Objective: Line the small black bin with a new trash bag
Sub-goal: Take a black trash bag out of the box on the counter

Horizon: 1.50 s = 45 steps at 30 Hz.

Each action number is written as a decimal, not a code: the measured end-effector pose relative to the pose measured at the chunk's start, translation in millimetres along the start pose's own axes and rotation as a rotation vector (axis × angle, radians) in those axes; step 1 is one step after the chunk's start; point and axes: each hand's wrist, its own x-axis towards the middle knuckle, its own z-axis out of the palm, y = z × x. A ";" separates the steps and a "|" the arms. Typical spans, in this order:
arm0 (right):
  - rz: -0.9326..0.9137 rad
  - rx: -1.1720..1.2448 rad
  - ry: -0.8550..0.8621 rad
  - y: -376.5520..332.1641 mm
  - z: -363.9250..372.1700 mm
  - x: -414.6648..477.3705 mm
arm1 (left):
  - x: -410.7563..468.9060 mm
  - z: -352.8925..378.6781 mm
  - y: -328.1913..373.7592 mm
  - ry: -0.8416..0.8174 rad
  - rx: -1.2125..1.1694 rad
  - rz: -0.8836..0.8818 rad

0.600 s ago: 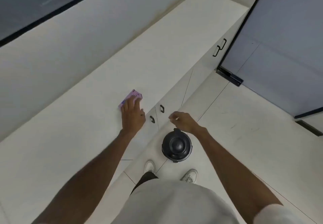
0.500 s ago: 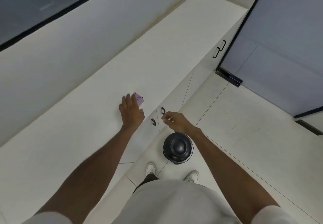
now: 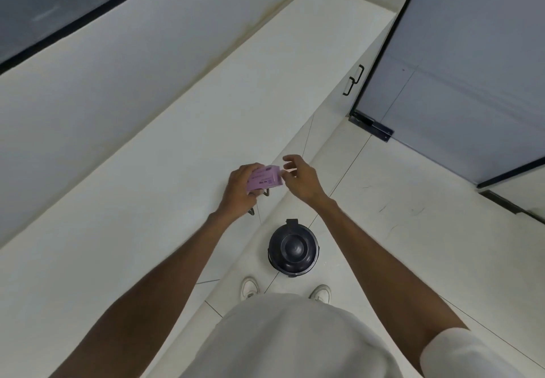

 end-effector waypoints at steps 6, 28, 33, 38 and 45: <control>-0.085 0.018 -0.109 -2.0 -8.4 0.1 | -6.5 4.6 19.5 0.039 -0.054 0.013; -0.579 -0.377 0.101 -0.4 -33.3 -7.0 | -10.3 -6.8 33.8 0.046 -0.146 -0.083; -0.375 -0.379 -0.071 -3.3 -32.7 -6.6 | -12.5 -3.4 33.1 0.003 -0.092 -0.038; -0.157 -0.233 -0.143 -10.1 -29.7 -8.0 | -14.1 -4.8 41.7 -0.017 0.005 0.080; 0.104 0.050 -0.203 -6.6 -22.8 -8.8 | -11.5 -12.8 48.6 -0.057 0.175 0.284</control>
